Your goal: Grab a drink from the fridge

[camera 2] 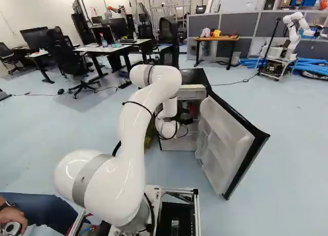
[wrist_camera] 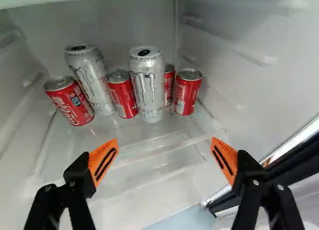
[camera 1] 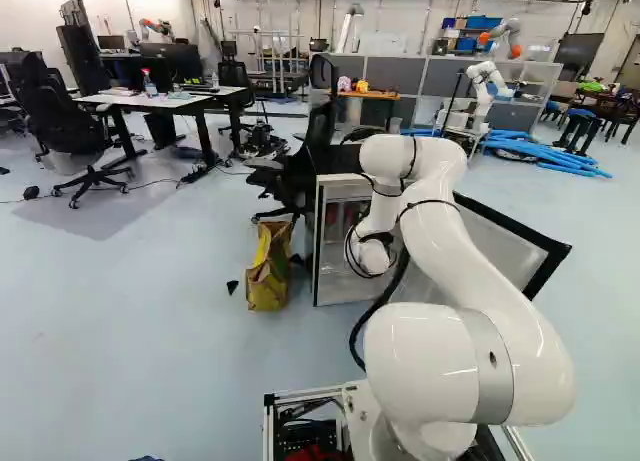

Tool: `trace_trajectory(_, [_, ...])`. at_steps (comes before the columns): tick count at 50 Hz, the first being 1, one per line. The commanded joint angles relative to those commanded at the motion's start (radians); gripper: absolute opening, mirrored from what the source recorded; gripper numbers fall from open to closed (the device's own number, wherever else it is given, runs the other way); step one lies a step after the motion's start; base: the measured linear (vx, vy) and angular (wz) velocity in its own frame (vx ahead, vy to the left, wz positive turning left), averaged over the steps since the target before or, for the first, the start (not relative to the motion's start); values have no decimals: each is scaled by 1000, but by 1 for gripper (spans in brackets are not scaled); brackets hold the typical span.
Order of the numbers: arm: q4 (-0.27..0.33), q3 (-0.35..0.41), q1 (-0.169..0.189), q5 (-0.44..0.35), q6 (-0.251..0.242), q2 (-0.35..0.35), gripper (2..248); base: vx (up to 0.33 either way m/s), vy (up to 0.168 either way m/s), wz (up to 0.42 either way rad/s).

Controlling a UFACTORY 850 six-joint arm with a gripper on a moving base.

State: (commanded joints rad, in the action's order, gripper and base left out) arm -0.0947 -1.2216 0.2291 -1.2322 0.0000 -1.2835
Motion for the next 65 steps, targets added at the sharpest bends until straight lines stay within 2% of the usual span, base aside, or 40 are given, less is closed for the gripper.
trace_trajectory(15, [-56, -43, 9, 0, 0, -23, 247, 0, 0, 0])
trace_trajectory(39, [-57, -108, 22, 0, 0, -57, 247, 0, 0, 0])
trace_trajectory(65, [-57, -113, 26, 0, 0, -59, 247, 0, 0, 0])
